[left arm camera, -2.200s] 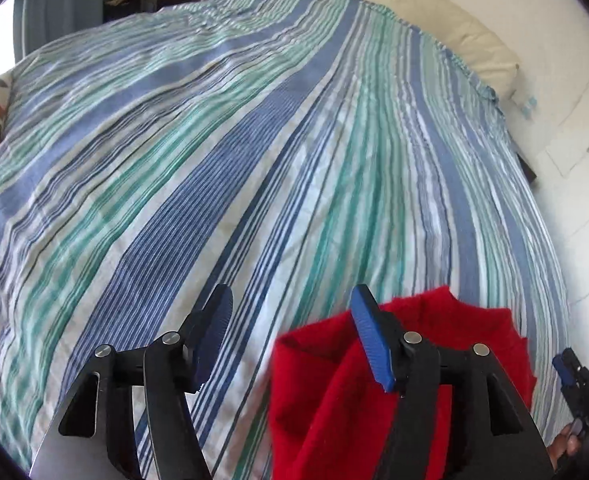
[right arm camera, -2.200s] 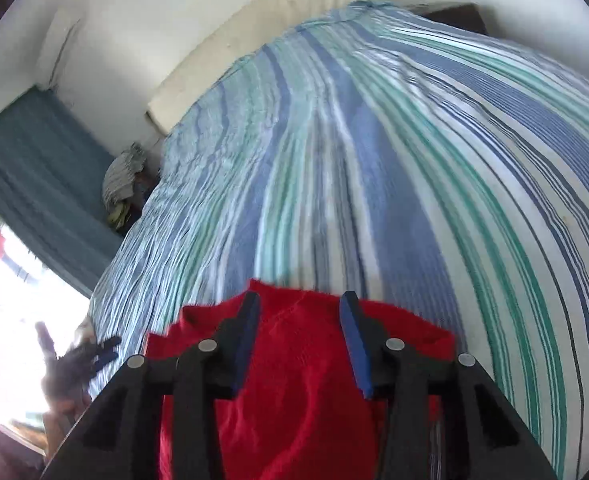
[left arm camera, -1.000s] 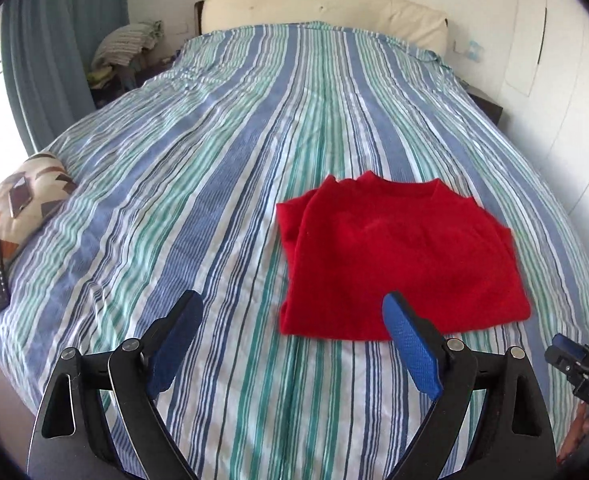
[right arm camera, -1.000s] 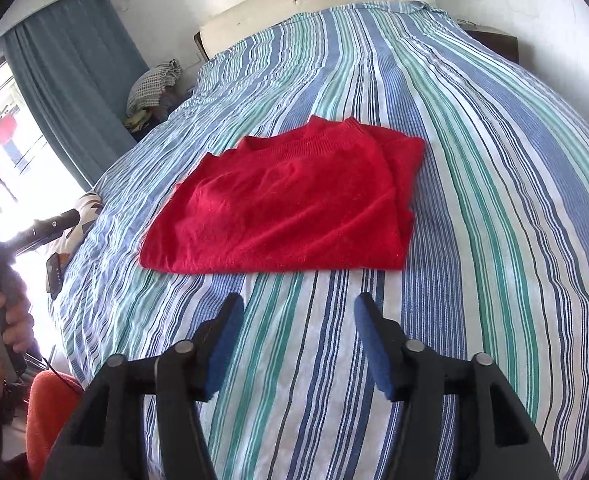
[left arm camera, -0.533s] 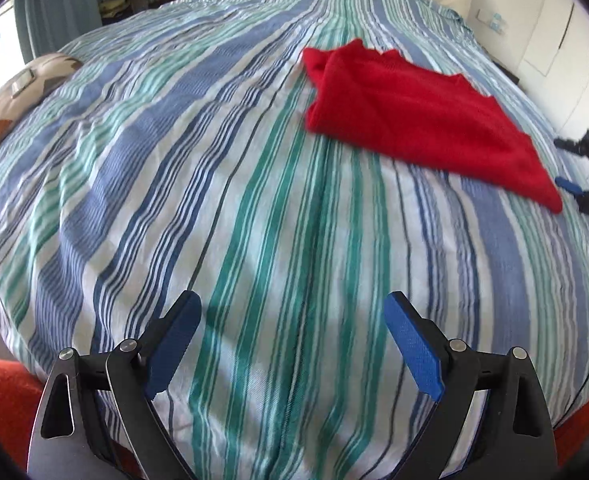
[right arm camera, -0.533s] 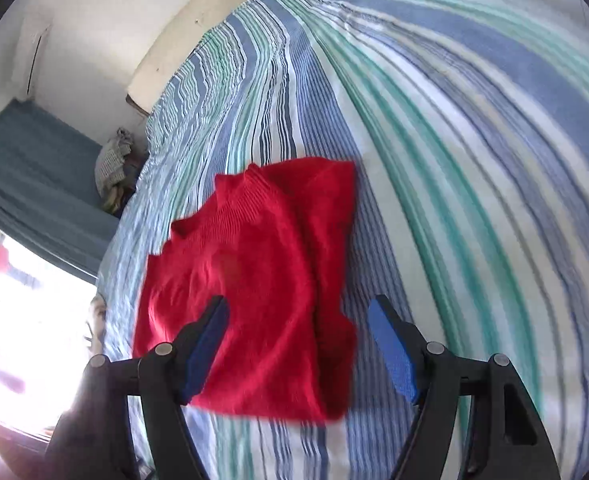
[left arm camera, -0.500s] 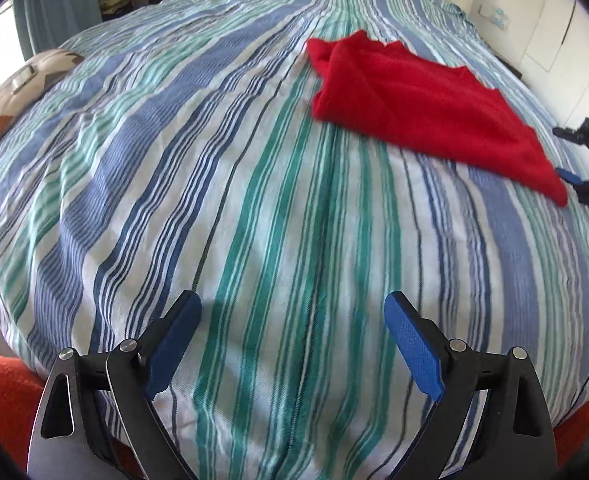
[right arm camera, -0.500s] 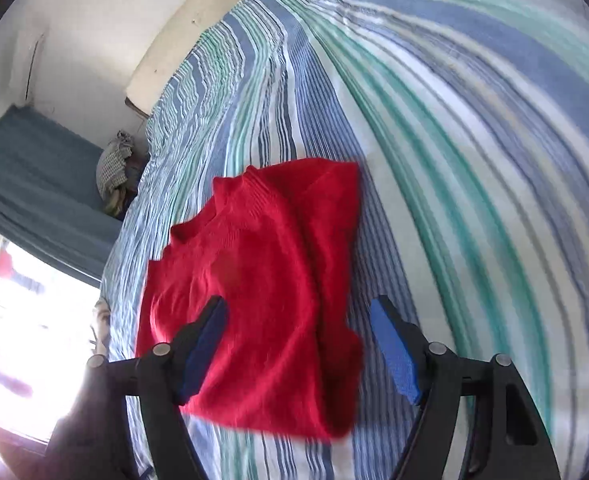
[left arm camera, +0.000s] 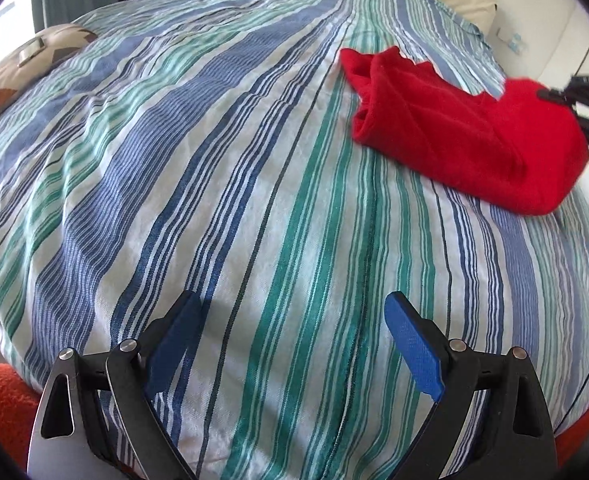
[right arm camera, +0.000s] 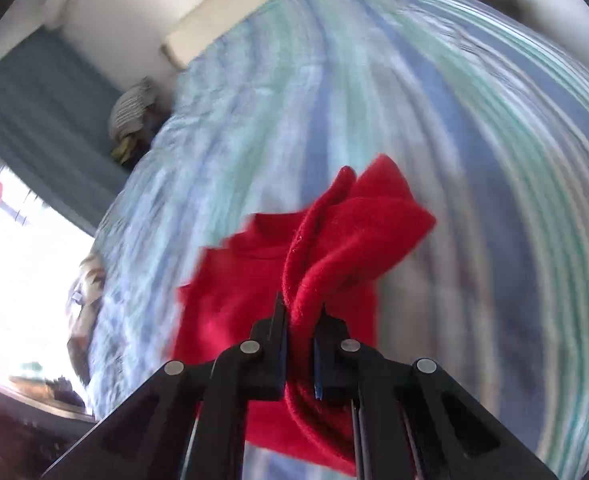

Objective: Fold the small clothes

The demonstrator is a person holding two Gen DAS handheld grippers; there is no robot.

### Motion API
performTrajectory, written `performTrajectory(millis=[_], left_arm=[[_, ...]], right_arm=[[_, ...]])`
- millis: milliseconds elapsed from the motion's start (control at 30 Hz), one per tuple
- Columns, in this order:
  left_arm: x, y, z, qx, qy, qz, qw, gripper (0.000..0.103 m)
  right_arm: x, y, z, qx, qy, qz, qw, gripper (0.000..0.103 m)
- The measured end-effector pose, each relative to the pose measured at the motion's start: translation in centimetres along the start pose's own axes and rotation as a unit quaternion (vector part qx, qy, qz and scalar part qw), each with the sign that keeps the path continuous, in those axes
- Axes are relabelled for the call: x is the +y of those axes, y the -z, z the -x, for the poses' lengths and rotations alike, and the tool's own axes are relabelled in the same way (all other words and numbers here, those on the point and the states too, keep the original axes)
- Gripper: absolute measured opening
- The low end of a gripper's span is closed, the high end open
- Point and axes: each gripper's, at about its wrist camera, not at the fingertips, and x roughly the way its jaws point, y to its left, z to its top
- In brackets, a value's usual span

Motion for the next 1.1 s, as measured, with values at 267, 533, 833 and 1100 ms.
performTrajectory(millis=[267, 533, 833, 1100], left_arm=[[1.5, 0.0, 0.3, -0.006, -0.002, 0.021, 0.9998, 0.094], [3.1, -0.4, 0.8, -0.008, 0.011, 0.055, 0.9984, 0.094], [2.7, -0.2, 0.5, -0.012, -0.002, 0.054, 0.9984, 0.094], [3.0, -0.2, 0.6, -0.014, -0.006, 0.056, 0.9983, 0.094]], right_arm=[[12.6, 3.5, -12.9, 0.118, -0.076, 0.057, 0.988, 0.032], [11.3, 3.7, -6.4, 0.028, -0.104, 0.089, 0.990, 0.053], [13.4, 15.1, -14.7, 0.138, 0.001, 0.243, 0.960, 0.021], [12.6, 14.0, -5.1, -0.011, -0.032, 0.240, 0.970, 0.029]])
